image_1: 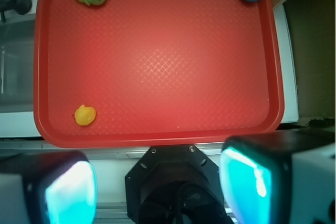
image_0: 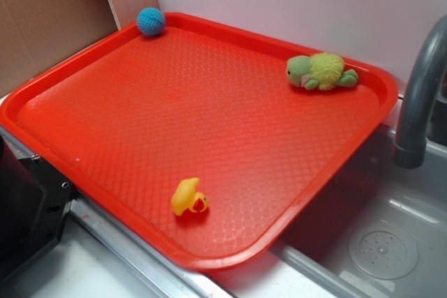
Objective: Grab the green animal.
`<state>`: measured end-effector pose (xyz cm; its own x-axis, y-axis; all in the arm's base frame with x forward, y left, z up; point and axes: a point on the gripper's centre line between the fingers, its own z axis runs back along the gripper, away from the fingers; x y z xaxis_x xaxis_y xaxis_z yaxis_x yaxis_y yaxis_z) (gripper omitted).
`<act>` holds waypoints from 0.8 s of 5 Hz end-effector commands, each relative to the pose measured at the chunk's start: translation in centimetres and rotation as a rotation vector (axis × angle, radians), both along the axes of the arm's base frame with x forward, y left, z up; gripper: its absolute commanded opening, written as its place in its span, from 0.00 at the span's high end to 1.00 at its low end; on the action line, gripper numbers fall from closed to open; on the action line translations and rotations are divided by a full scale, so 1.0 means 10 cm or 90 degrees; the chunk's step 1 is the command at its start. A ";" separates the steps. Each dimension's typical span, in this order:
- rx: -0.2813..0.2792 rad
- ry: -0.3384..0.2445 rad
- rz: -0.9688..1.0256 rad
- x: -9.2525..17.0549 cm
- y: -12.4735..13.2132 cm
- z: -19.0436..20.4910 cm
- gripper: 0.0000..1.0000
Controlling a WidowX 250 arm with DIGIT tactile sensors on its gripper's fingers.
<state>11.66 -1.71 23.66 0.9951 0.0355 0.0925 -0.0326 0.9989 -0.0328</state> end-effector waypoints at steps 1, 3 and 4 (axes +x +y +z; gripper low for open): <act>0.000 0.000 0.000 0.00 0.00 0.00 0.00; 0.040 -0.071 -0.245 1.02 -0.41 -0.84 0.00; 0.040 -0.071 -0.245 1.02 -0.41 -0.84 0.00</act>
